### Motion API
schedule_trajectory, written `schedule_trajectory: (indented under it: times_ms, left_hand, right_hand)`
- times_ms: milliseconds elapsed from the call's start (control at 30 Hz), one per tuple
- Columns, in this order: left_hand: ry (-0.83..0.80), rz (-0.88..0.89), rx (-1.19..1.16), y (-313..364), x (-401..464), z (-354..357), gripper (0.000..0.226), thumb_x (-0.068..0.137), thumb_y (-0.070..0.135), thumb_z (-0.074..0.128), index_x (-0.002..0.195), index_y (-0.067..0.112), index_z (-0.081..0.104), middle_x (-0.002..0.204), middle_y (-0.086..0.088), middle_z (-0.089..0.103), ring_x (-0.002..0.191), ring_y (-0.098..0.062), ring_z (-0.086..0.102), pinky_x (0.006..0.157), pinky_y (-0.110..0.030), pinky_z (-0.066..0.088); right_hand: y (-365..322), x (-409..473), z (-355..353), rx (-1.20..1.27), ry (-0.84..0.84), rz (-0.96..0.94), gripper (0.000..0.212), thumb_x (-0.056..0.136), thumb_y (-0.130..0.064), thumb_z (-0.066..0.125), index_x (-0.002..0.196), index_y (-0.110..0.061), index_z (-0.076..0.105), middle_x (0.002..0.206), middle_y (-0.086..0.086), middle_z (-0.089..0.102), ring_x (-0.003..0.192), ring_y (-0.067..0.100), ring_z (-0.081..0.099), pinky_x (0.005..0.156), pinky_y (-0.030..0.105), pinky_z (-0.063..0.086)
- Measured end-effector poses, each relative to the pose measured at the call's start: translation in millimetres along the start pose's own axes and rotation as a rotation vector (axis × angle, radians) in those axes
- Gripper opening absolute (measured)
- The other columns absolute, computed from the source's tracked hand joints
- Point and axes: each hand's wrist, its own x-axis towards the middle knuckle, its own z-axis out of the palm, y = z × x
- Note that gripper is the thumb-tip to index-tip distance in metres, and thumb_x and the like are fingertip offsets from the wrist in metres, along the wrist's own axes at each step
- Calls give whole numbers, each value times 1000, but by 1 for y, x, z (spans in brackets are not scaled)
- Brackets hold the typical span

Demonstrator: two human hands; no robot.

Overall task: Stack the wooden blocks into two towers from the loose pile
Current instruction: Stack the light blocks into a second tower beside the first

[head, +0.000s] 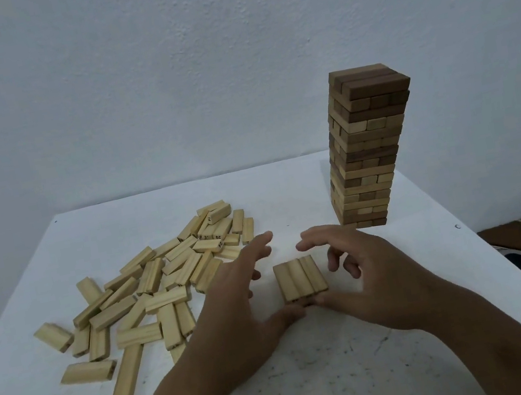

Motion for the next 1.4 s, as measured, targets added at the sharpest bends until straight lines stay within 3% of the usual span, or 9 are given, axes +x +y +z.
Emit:
schedule_trajectory:
  times_ms: [100,267,367,667,1033,1233,1400]
  left_hand:
    - [22,-9,22,-3,-2,-6,80,71,42,82,136,49,36,123,32,53,108,2,50,78,-13,41]
    - [26,-19,68,-2,-2,-7,51,77,40,78,121,47,52,109,30,54,102,9,49,71,-11,39]
    - [14,24,83,-5,0,-6,41,80,34,76,115,44,58,113,28,57,102,3,52,73,-13,40]
    - [17,51,80,-8,1,-6,36,81,29,74,113,39,61,118,30,58,107,4,51,80,-13,40]
    - [45,41,55,-5,-1,-13,38,82,39,67,118,44,57,117,31,56,104,4,53,74,-8,42]
    - [262,-26,135,-10,0,-47,26,80,14,75,96,34,69,99,29,63,99,8,55,81,-10,42]
    - [240,-175,136,-18,-2,-87,26,83,8,69,84,35,69,89,23,66,92,4,56,71,-10,37]
  right_hand:
    - [10,-5,1,18,61,-44,47,72,-22,81,110,-39,60,122,-25,53,83,13,53,60,9,42]
    - [14,-8,7,40,98,-41,31,74,-21,79,96,-36,64,107,-19,59,82,15,55,60,9,41]
    - [16,-7,11,29,93,-36,24,76,-23,78,91,-35,65,101,-20,59,86,14,55,62,10,41]
    - [14,-6,13,22,100,-28,23,76,-26,78,92,-36,64,101,-19,60,87,13,55,63,9,40]
    - [6,-8,9,8,148,-31,25,73,-35,75,93,-40,61,101,-19,58,87,13,55,64,10,42]
    - [-20,-1,17,-120,96,-94,20,79,-40,69,96,-40,59,105,-32,51,107,-1,49,83,3,40]
    - [-52,19,30,-215,-56,-171,35,85,-52,48,114,-37,60,115,-32,52,105,-9,44,87,1,29]
